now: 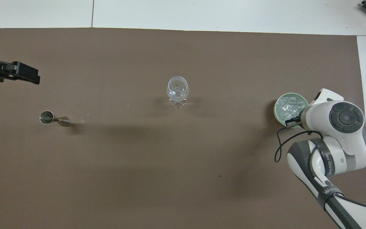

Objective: Pour wine and add ice with both arms

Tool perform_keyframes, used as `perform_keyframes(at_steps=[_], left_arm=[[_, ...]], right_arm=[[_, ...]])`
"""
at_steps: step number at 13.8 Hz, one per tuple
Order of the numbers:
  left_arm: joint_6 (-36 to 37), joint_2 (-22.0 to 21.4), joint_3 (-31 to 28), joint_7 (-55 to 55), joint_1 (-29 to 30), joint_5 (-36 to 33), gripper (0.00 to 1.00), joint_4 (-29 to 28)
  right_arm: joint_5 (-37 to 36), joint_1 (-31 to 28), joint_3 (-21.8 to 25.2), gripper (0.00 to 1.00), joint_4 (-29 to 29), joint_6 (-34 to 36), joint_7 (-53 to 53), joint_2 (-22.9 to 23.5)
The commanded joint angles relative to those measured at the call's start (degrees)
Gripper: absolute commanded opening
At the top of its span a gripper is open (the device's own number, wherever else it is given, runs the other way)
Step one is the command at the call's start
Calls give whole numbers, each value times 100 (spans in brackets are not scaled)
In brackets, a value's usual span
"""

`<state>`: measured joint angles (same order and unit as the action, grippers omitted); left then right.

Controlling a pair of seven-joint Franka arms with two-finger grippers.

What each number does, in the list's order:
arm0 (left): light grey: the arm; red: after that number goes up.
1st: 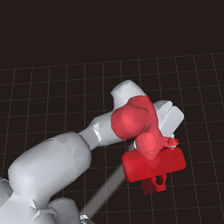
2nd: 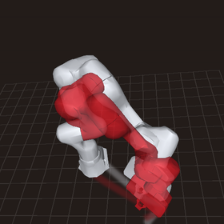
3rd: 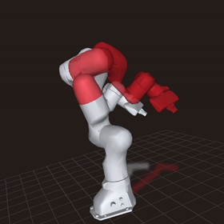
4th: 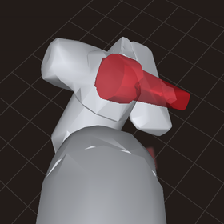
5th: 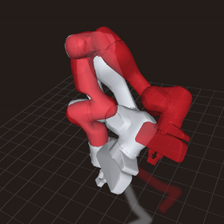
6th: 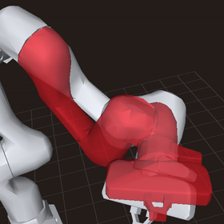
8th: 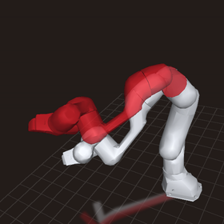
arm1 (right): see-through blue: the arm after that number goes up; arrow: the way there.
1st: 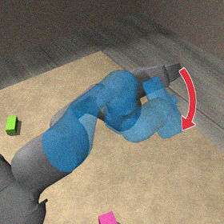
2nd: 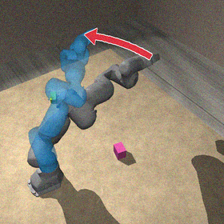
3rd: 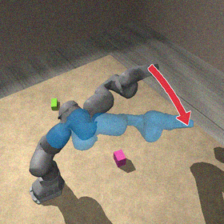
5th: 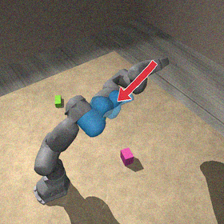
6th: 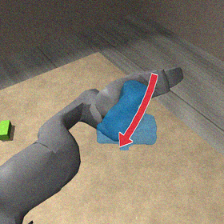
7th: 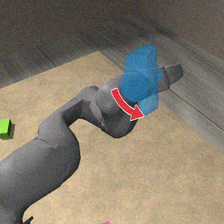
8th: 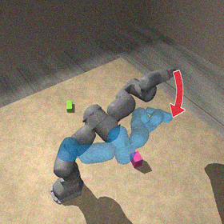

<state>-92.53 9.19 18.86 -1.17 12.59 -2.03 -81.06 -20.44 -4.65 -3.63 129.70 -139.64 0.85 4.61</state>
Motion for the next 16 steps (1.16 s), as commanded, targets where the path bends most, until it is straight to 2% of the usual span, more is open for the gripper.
perform_keyframes(at_steps=[1,5,16], left_arm=[[-143,-207,3,-59,51,-87,100,-270],[-143,-207,12,-59,33,-87,100,-270],[-81,-251,29,-103,-64,-201,100,-226]], right_arm=[[-162,-36,-15,29,-129,-29,135,110],[-329,-45,-15,39,-103,-72,135,119],[-320,-89,-23,39,46,-178,82,180]])
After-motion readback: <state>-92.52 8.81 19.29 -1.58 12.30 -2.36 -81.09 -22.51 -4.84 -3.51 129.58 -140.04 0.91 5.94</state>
